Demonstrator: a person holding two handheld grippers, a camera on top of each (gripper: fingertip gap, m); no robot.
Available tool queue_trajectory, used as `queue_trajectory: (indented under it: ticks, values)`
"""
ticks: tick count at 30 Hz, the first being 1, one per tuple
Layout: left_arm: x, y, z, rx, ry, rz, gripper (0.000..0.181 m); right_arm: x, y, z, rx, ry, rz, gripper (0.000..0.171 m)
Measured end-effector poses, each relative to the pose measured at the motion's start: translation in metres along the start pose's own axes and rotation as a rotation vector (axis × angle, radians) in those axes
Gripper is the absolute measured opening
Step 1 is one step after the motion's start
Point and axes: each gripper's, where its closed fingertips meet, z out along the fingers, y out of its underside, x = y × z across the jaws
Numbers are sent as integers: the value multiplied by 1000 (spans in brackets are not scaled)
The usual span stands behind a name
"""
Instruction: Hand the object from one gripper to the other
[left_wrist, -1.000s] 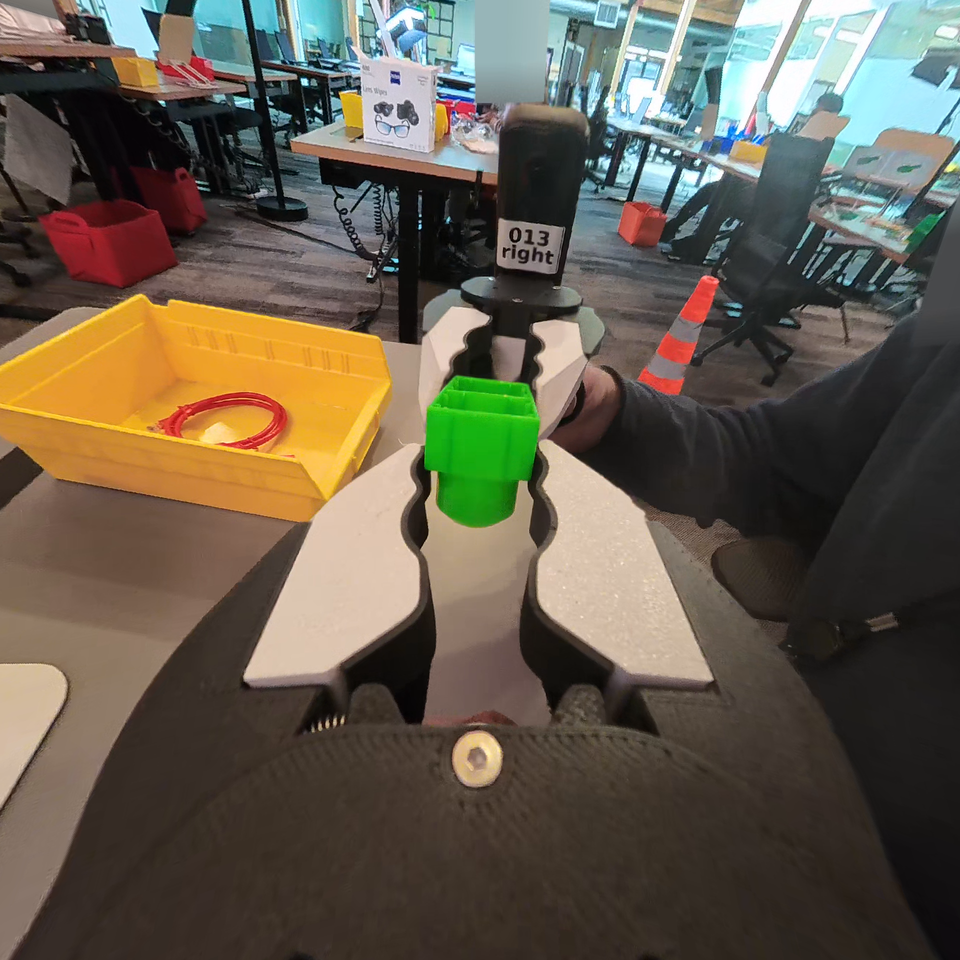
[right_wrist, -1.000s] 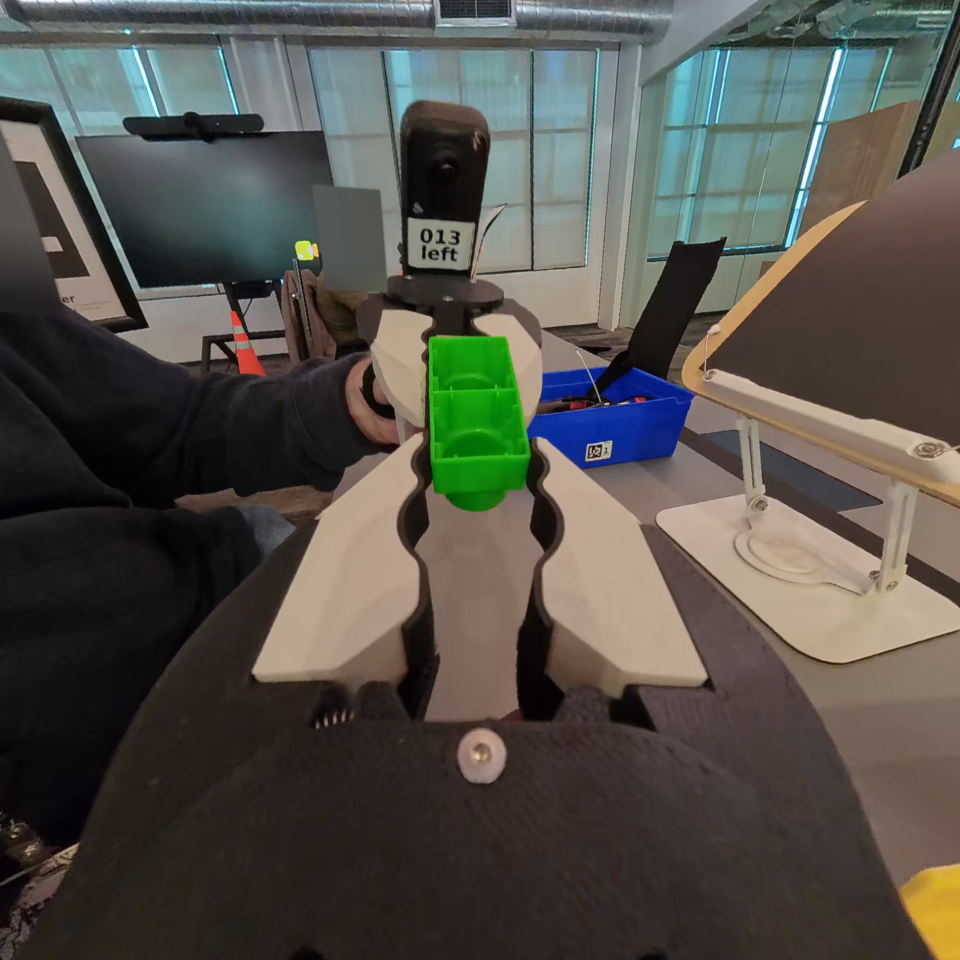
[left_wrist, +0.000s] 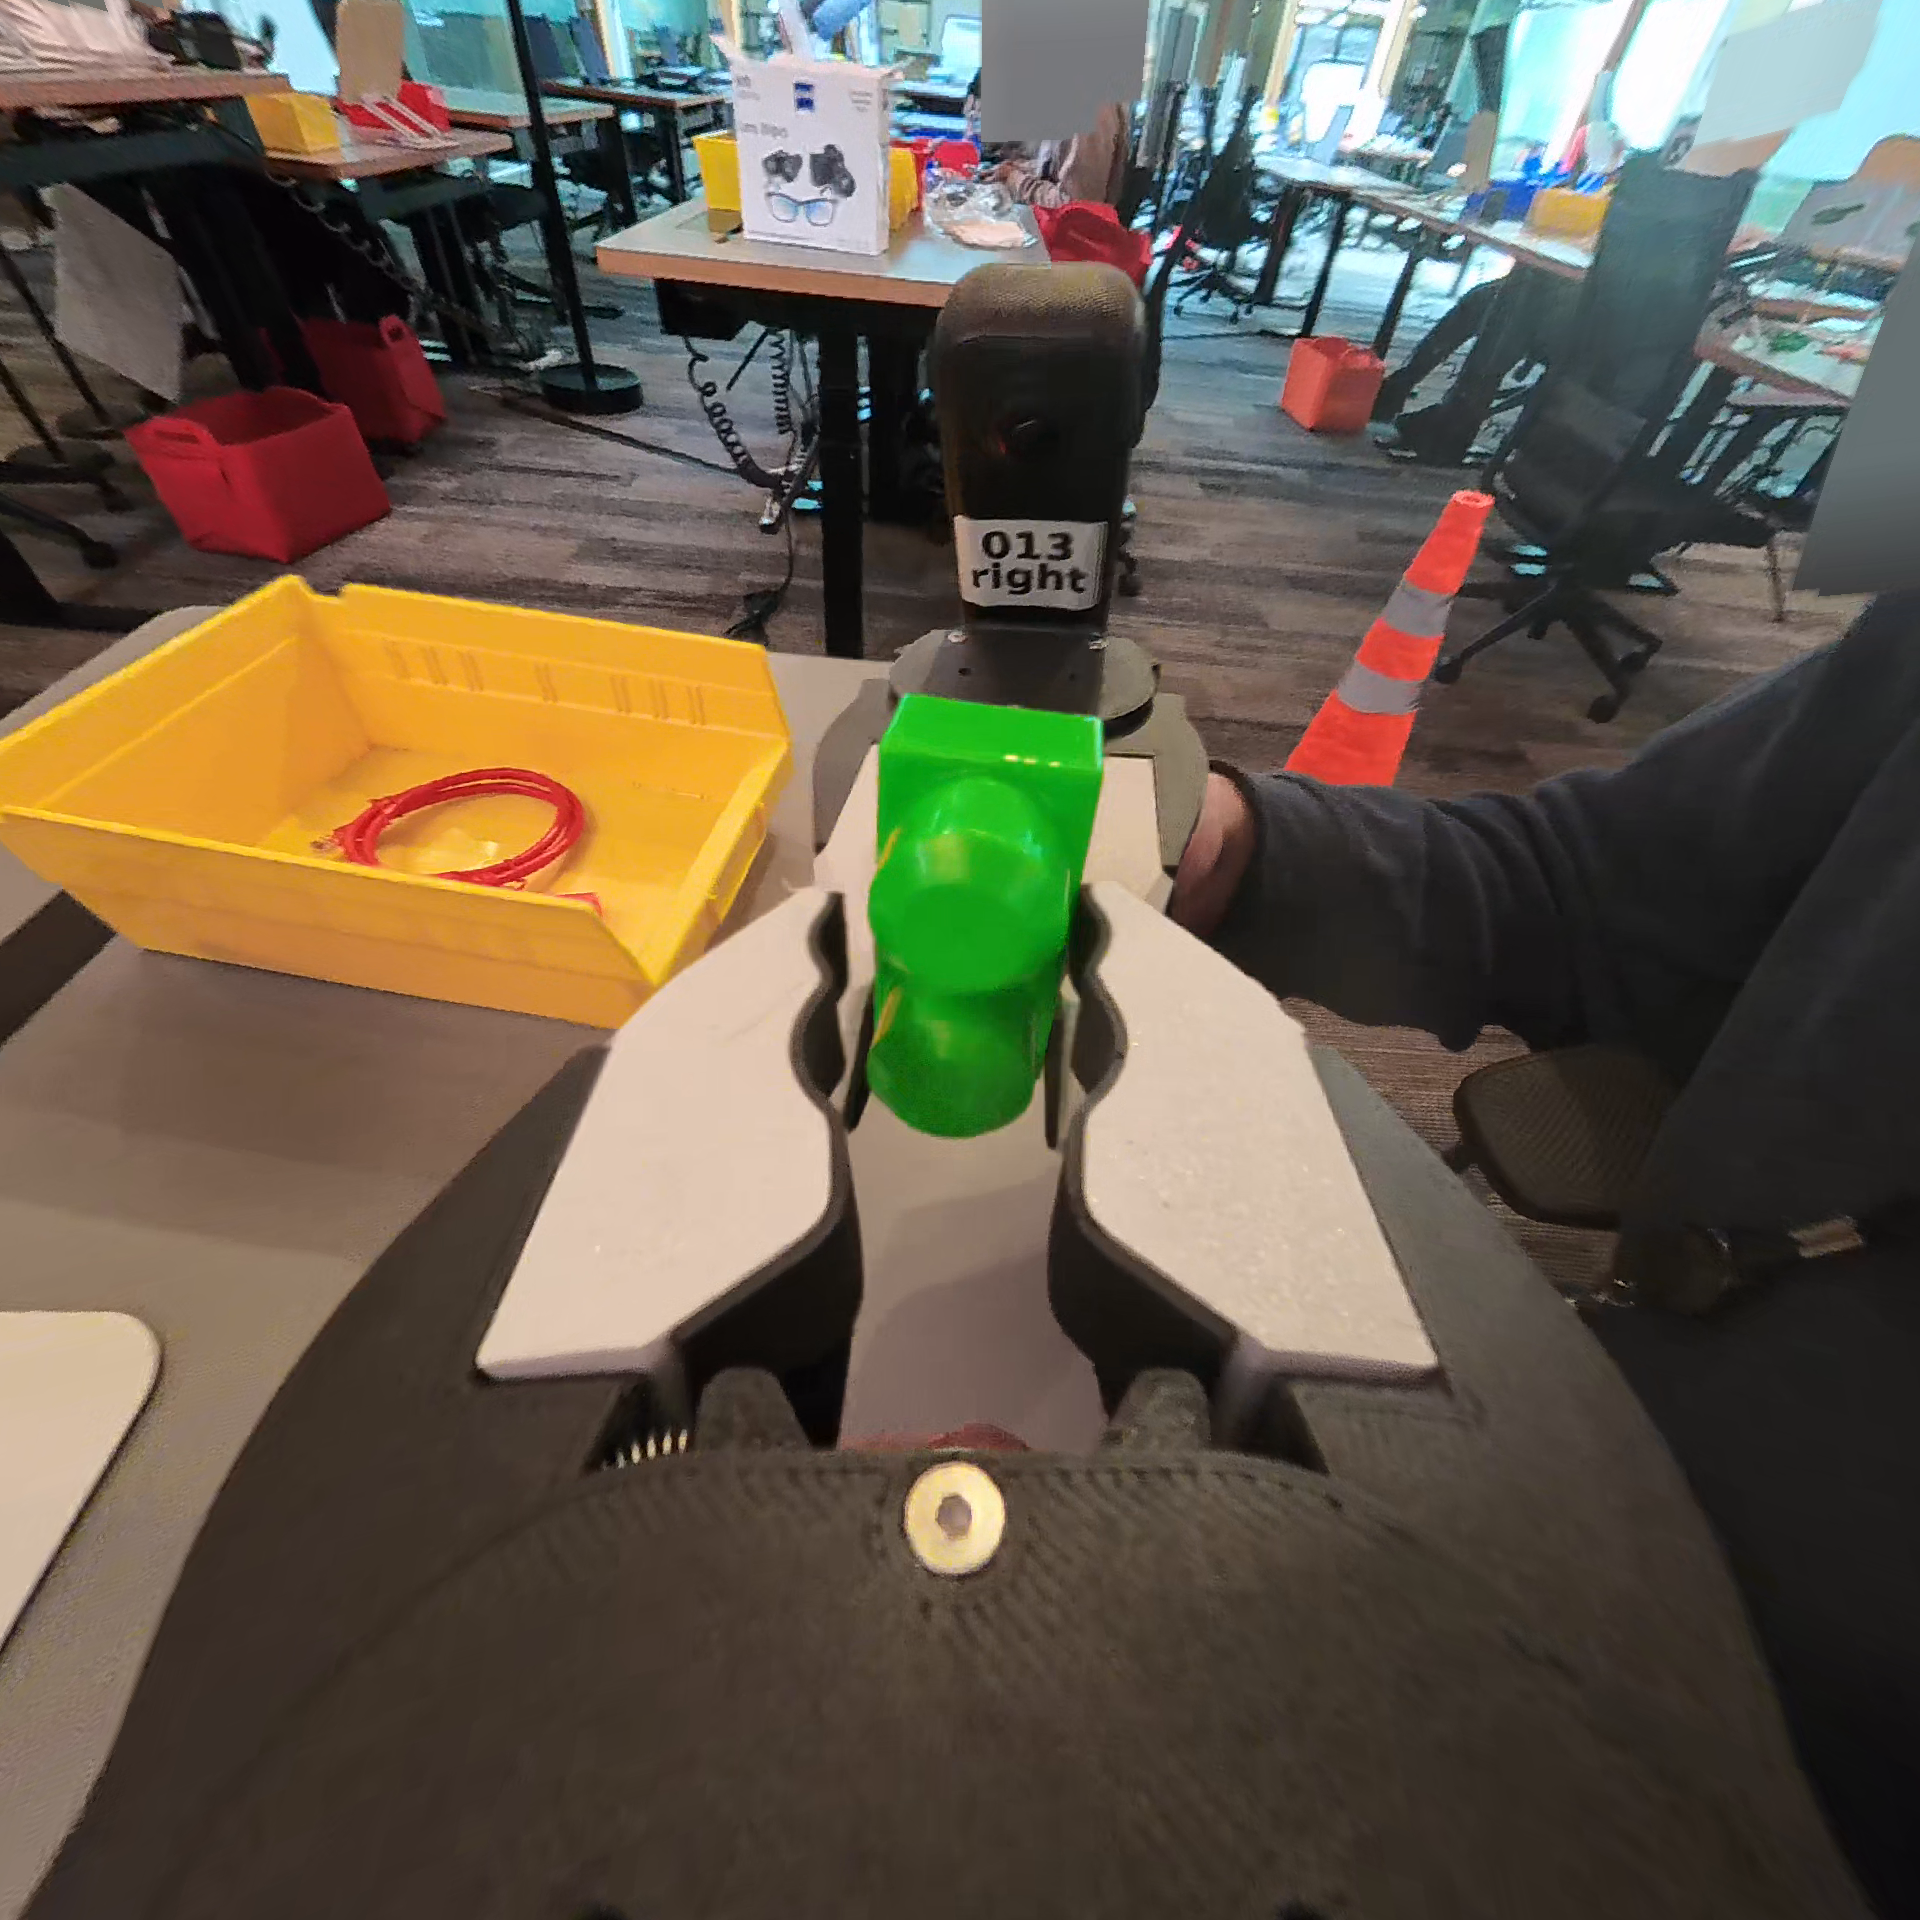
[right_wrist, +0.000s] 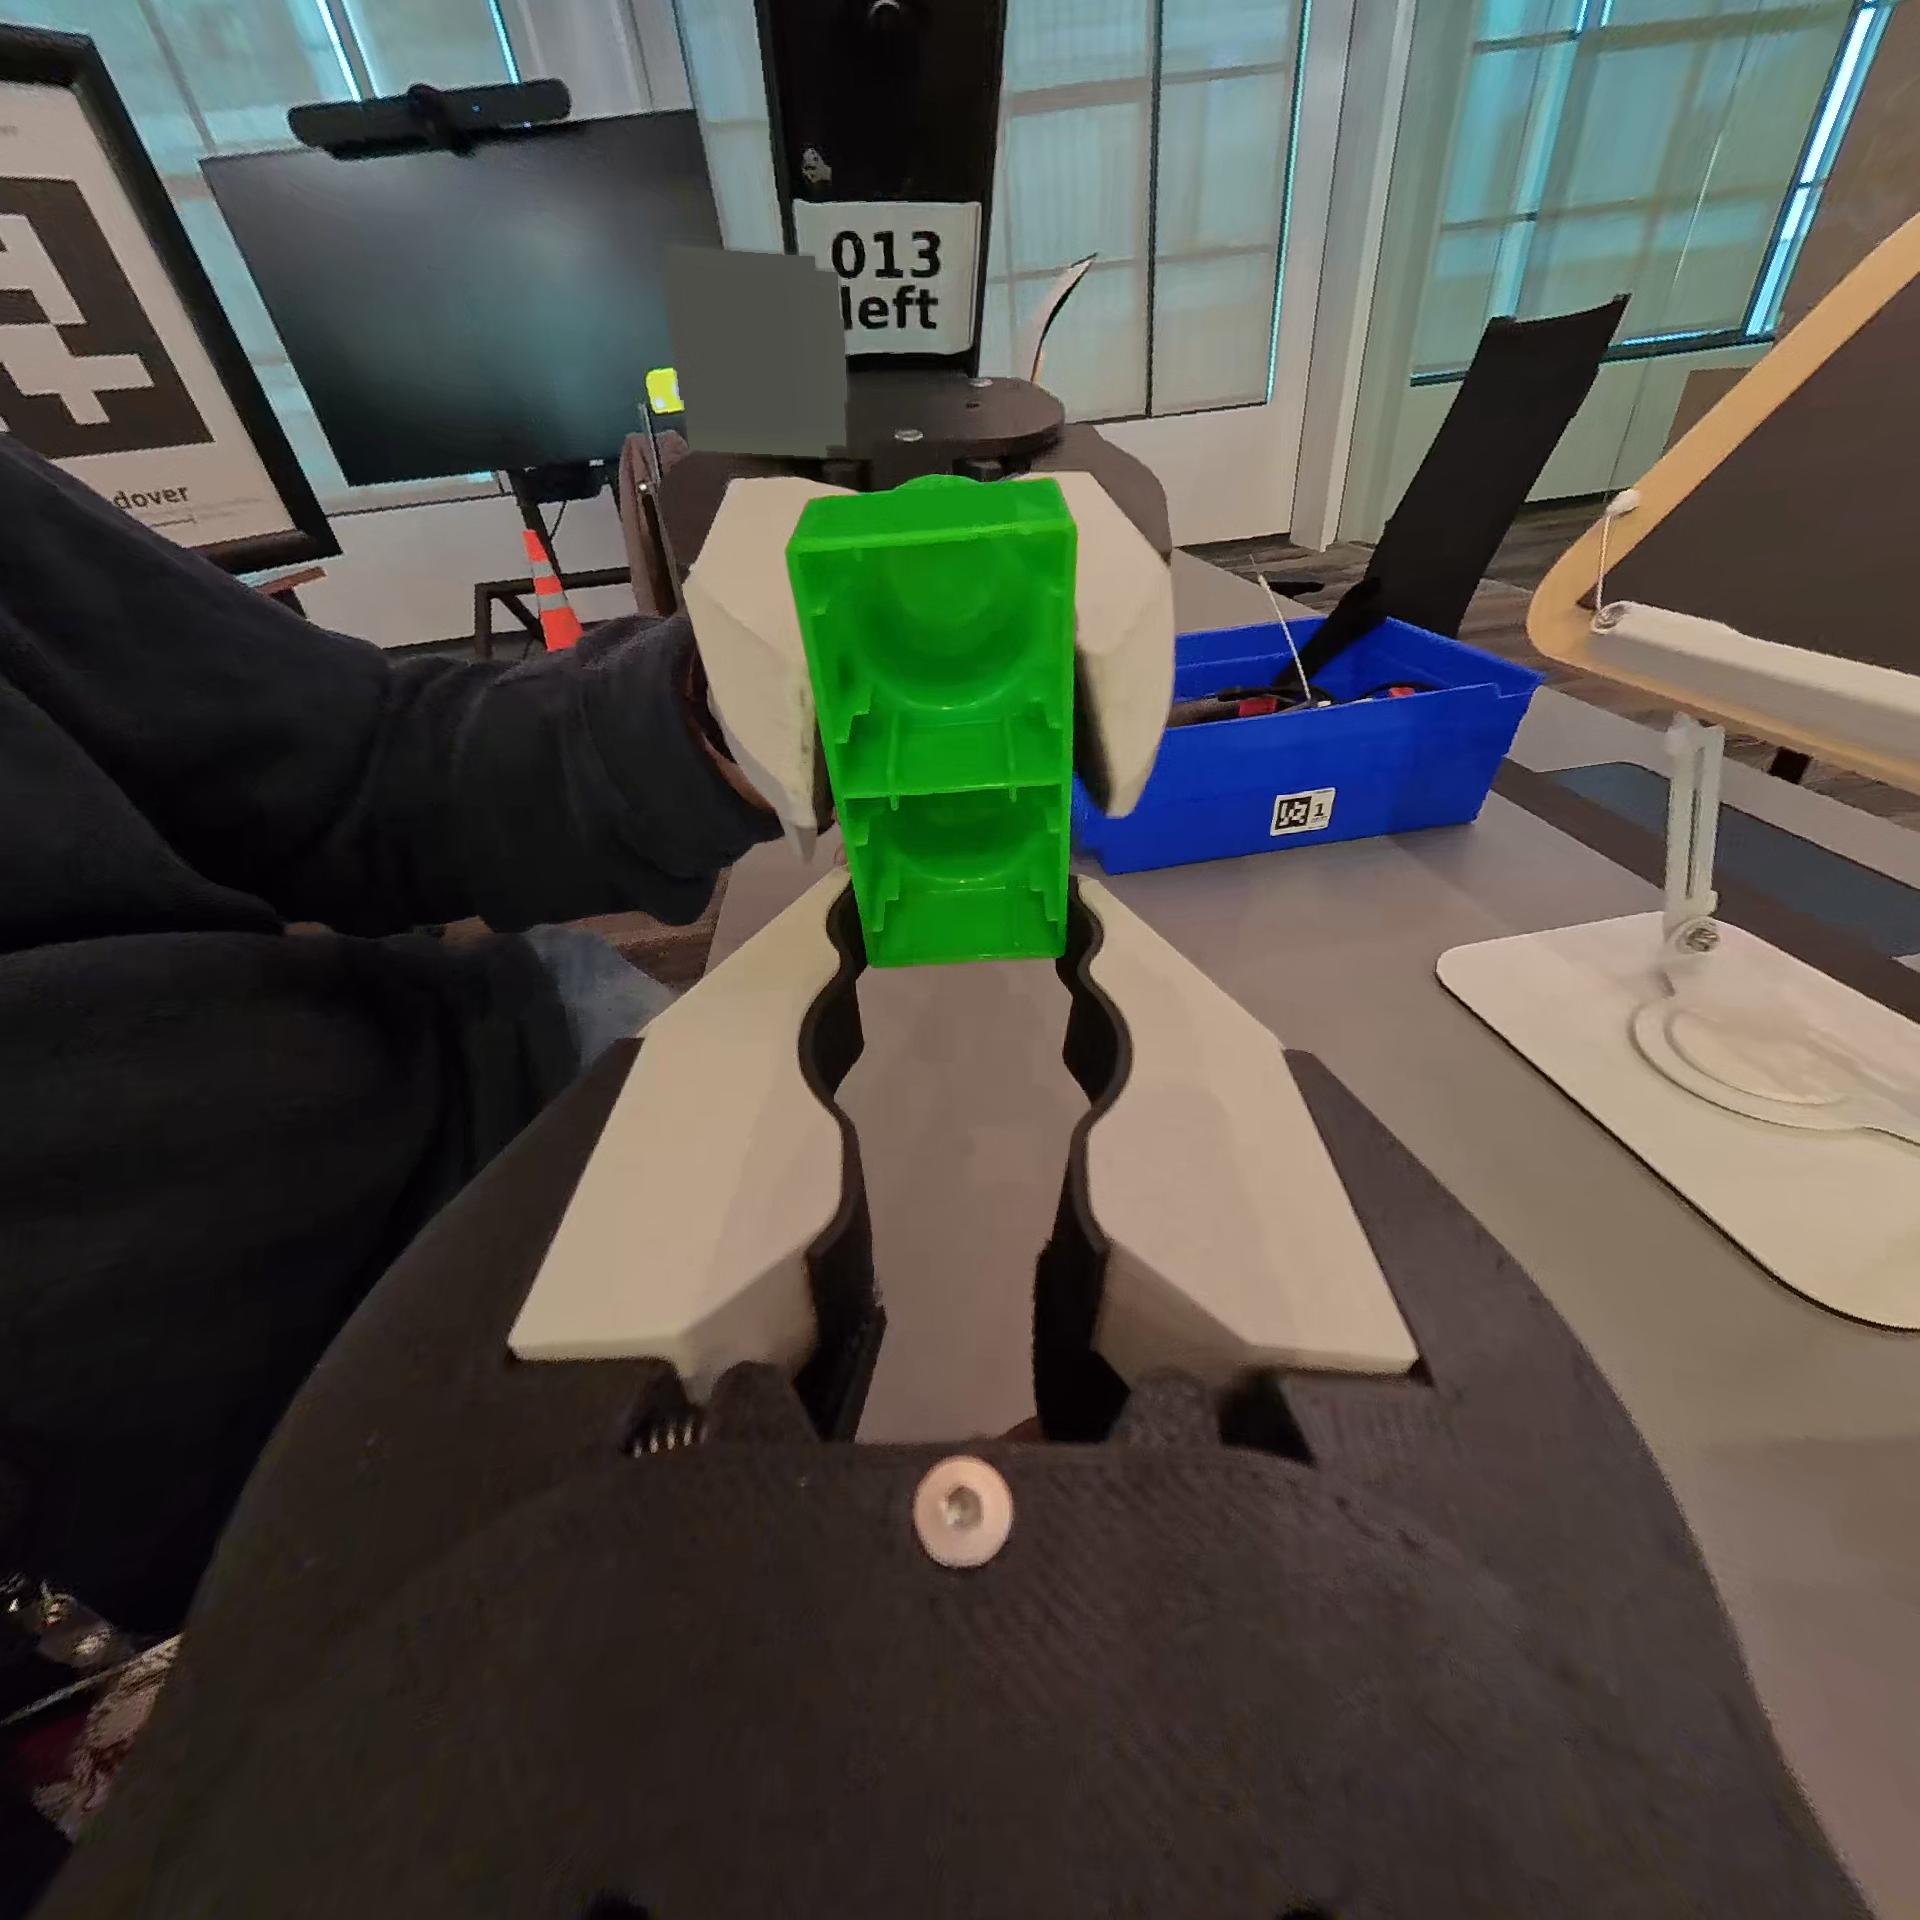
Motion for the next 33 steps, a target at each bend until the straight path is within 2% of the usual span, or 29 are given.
queue_trajectory:
  ticks: [5, 8, 12, 14, 19, 21, 22, 23, 29, 30, 33]
  values:
    - [3, 3, 1, 20, 14, 11, 36, -1, 4, 2, 1, -14, 45, 34]
    - [2, 0, -3, 35, 5, 11, 35, 4, 4, -10, -11, 24, 10, 37]
    - [-3, 0, -10, 25, -13, 6, 36, 13, -28, -43, 95, 92, -37, 32]
    - [-3, 1, -9, 19, -10, 4, 36, 10, -44, -50, 133, 97, -66, 35]
    - [2, 8, 3, -24, -4, 23, 36, 5, -47, -27, 55, 82, -110, 50]
    - [4, 11, 7, -45, -8, 33, 36, 1, -44, -17, 39, 49, -105, 46]
    - [4, 12, 9, -53, -11, 38, 36, -1, -43, -15, 36, 30, -102, 35]
    - [3, 12, 9, -56, -21, 39, 36, -1, -42, -13, 35, 26, -95, 33]
    - [2, 10, 5, -4, -15, 14, 36, -1, -48, -12, 90, 24, -68, 33]
    - [3, 8, 4, 14, -6, 11, 38, 0, -50, -13, 100, 29, -65, 33]
    - [1, 14, 5, 36, -10, -36, 68, 0, -57, -17, 147, 16, -51, 33]
